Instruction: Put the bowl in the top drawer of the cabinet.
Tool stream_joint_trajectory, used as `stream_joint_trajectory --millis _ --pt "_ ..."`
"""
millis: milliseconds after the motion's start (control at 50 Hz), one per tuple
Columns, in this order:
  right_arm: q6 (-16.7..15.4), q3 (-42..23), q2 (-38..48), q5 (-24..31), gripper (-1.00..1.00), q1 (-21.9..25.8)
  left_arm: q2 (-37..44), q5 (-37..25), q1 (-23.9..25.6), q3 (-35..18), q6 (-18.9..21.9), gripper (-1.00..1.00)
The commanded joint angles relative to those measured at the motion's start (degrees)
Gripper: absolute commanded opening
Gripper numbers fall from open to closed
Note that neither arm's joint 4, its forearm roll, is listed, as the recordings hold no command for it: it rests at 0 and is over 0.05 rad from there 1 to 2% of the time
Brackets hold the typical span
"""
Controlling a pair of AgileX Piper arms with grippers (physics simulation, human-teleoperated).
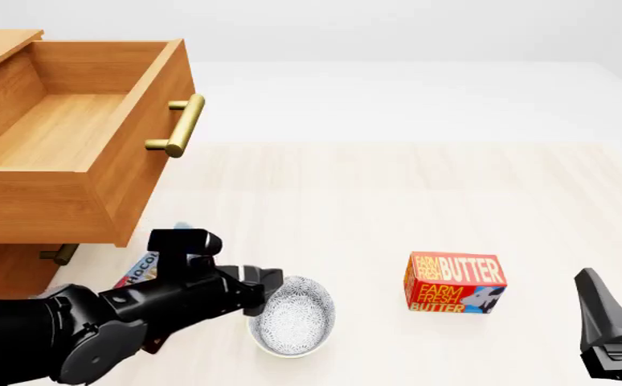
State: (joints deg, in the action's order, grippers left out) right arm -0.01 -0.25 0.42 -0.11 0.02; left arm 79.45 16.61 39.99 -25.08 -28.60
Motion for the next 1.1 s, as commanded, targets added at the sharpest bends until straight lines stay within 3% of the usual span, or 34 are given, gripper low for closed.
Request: stream_joint_trajectory --millis 20,1100 --pt "0.0 0.0 0.0 0.0 1.00 0.0 2.8 2.3 -0.3 0.4 -0.7 1.00" --pt "0.0 0.0 0.0 0.0 1.00 0.0 15.9 12.6 0.4 1.1 -5.4 1.00"
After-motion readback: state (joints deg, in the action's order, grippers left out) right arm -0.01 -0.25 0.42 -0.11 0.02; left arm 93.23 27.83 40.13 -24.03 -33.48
